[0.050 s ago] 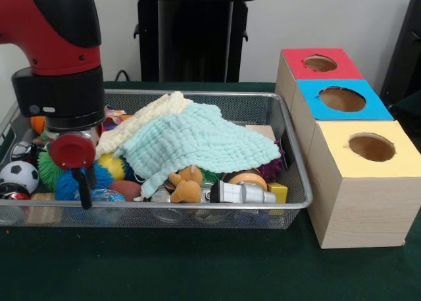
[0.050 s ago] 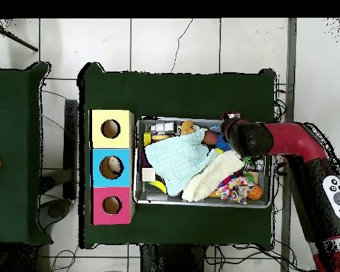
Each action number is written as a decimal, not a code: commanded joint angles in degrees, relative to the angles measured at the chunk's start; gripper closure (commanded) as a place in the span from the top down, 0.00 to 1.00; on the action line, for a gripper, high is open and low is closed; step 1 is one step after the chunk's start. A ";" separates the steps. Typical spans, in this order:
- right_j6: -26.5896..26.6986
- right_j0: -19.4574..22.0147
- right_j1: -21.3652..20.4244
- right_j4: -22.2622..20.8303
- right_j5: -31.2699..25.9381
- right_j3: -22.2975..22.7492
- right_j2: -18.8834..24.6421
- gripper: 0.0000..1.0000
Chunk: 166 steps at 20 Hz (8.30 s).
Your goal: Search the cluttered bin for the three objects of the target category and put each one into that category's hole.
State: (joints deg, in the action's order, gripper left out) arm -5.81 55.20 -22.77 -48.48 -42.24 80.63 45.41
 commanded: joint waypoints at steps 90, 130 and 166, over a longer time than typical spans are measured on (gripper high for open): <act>8.43 -1.20 2.40 -0.60 -1.60 1.44 -0.43 1.00; 14.81 -6.77 2.39 2.45 -10.72 -9.68 0.12 1.00; 4.34 -3.39 -5.47 0.66 -2.56 4.32 -2.38 1.00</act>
State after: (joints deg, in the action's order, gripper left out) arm -5.73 51.67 -29.20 -45.79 -43.75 82.76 44.67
